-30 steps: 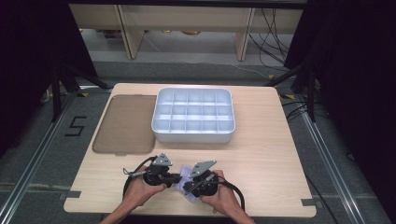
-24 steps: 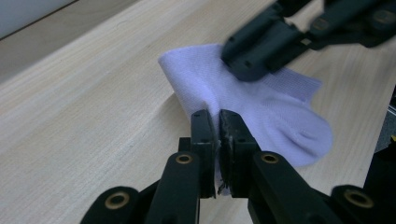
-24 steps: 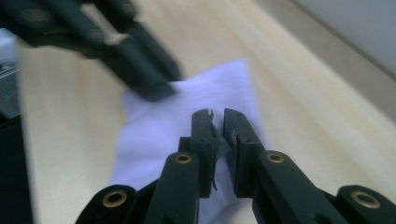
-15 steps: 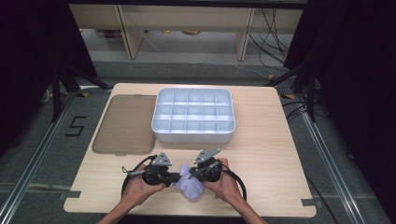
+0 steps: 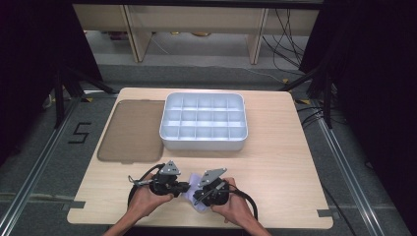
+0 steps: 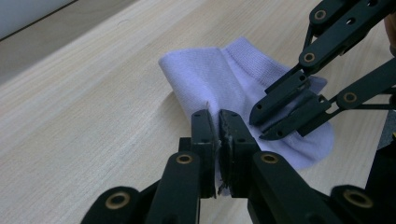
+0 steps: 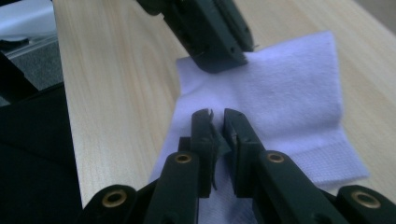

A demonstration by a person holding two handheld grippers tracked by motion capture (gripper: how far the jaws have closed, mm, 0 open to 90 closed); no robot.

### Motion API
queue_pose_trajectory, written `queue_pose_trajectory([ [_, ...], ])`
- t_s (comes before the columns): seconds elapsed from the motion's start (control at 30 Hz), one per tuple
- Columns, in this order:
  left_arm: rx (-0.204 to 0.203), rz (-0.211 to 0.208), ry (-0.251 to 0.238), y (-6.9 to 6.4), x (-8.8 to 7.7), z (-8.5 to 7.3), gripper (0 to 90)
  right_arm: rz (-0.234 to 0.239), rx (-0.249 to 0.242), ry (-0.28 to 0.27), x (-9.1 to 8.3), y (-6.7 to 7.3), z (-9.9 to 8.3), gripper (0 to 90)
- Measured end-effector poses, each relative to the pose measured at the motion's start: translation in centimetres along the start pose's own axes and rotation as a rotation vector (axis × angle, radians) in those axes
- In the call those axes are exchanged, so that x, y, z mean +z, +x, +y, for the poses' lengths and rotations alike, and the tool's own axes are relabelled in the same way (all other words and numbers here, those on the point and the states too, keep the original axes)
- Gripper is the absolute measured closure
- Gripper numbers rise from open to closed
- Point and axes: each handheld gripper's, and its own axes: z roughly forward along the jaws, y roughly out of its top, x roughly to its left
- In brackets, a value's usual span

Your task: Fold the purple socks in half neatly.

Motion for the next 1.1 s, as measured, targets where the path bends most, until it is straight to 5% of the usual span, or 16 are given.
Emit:
queue_pose_trajectory([
  [0.07,-0.017,0.002,-0.019,-0.1,0.1,0.0,84.4,0.003,0.01,-0.007,-0.4,0.1,0.2,82.9],
  [0.1,0.012,0.003,-0.003,0.1,-0.1,0.0,84.4,-0.002,0.013,-0.013,-0.9,0.0,0.2,82.9],
  [0.23,0.017,0.006,-0.001,0.1,-0.3,0.0,84.4,-0.057,0.03,-0.032,-2.2,-1.2,-0.1,83.0],
  [0.4,0.023,0.011,-0.008,-0.1,-0.5,0.1,84.4,-0.083,0.094,-0.003,-1.6,-2.3,-0.8,83.9],
  [0.47,0.029,0.009,-0.017,-0.2,-0.7,0.2,84.4,-0.066,0.069,-0.002,-1.5,-2.4,-0.7,84.0],
  [0.83,0.065,0.026,-0.039,-1.7,-1.0,1.0,84.5,-0.055,0.107,0.001,-1.6,-2.6,-0.8,84.3],
  [0.9,0.076,0.024,-0.046,-1.8,-1.1,1.1,84.5,-0.046,0.081,-0.019,-1.5,-2.8,-0.9,84.3],
  [1.1,0.12,0.019,-0.044,-3.2,-0.8,1.7,84.5,-0.025,0.142,-0.016,-1.6,-2.9,-1.0,84.7],
])
